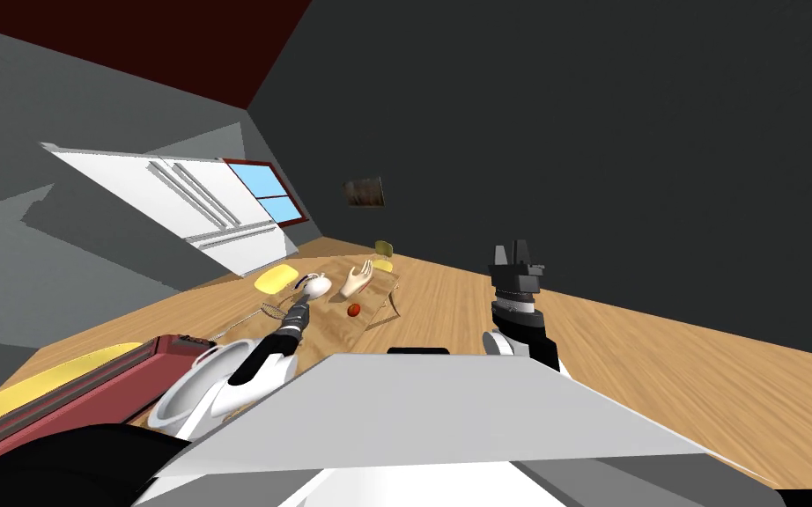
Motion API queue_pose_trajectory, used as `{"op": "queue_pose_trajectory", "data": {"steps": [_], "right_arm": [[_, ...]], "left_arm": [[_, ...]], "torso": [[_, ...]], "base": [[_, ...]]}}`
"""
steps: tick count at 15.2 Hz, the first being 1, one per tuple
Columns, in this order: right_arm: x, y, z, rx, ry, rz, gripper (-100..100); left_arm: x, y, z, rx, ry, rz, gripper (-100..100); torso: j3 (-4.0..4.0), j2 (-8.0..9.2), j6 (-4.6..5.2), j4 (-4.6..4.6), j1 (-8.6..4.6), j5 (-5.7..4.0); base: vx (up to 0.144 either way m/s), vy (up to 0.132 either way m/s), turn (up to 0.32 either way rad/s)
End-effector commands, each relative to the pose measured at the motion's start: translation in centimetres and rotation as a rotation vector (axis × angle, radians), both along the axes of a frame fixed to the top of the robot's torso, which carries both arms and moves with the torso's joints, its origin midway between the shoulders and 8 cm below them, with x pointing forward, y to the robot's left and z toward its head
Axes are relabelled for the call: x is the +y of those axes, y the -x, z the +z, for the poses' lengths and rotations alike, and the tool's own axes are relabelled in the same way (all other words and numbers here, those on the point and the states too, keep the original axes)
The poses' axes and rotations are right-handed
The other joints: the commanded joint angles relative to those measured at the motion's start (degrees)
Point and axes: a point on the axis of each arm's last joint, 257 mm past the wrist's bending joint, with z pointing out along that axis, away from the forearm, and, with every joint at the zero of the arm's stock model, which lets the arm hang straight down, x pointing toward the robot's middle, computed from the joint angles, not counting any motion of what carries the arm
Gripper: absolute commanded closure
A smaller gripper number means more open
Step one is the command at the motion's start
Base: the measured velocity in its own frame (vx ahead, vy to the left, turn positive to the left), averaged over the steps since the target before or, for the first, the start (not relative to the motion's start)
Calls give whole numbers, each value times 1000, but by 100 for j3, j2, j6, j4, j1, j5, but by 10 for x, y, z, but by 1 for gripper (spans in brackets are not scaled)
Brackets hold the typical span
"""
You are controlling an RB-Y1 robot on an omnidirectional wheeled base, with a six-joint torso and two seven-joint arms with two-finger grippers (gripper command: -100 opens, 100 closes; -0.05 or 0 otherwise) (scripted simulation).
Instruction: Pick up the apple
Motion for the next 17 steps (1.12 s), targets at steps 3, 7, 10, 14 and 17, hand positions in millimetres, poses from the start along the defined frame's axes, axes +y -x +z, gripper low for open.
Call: {"op": "queue_pose_trajectory", "data": {"steps": [3,7,10,14,17], "right_arm": [[0,0,0,0,0,0,0],[0,0,0,0,0,0,0],[0,0,0,0,0,0,0],[0,0,0,0,0,0,0],[0,0,0,0,0,0,0]], "left_arm": [[24,30,-31,110,38,81,-100],[35,53,-52,191,73,132,-100],[43,73,-69,251,101,174,-100],[50,94,-85,312,133,218,-100],[60,132,-109,400,186,291,-100]], "torso": [[-1,-3,1,0,0,0],[-8,-16,0,-3,-3,0],[-8,-15,1,-3,-3,0],[-9,-18,2,-3,-1,0],[-9,-17,1,-3,-4,0]], "base": [[80,-29,-65],[102,-29,-49],[94,-25,-53],[90,-20,-44],[113,-31,-74]]}}
